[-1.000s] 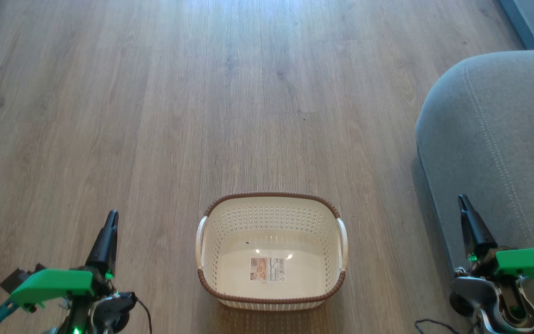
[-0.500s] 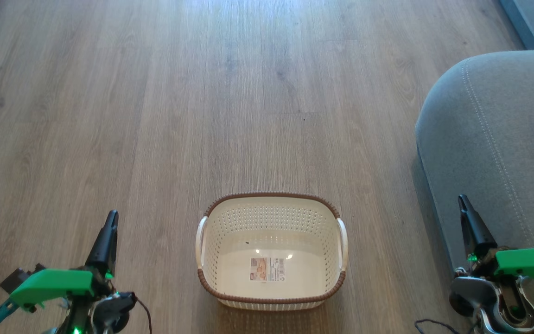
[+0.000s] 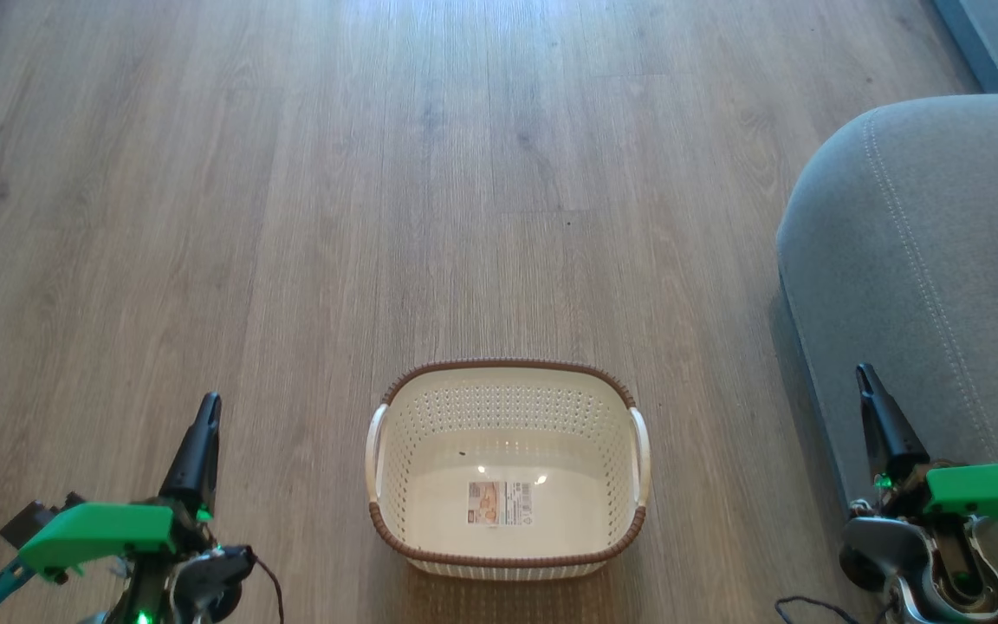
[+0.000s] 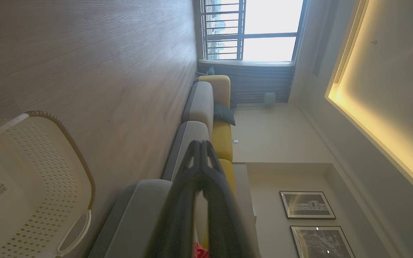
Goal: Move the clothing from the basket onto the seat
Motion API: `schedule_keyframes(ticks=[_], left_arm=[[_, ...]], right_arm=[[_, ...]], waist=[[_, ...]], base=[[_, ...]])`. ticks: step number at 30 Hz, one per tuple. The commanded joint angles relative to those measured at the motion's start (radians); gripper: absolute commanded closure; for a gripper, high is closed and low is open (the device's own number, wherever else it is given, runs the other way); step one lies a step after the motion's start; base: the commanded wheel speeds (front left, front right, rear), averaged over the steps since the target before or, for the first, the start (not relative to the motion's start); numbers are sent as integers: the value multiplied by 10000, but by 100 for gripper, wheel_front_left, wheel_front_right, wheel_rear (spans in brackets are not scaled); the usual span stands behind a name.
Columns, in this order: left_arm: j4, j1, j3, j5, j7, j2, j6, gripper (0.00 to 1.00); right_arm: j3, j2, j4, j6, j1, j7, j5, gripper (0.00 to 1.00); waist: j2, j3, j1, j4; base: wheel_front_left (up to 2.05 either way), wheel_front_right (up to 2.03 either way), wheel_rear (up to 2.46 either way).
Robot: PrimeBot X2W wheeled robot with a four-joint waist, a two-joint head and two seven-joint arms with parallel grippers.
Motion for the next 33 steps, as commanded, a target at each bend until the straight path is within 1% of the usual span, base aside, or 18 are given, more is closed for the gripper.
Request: schedule_keyframes(ticks=[1, 33], left_arm=[[-324, -474, 359, -66, 75, 106, -94, 100], [-325, -473, 358, -67, 74, 106, -94, 100]], right_arm=[[170, -35, -391, 6, -375, 58, 57, 100], [172, -35, -391, 6, -375, 56, 58, 100]], waist=[[0, 0, 0, 0], [0, 0, 0, 0]], base=[[0, 0, 0], [0, 0, 0]])
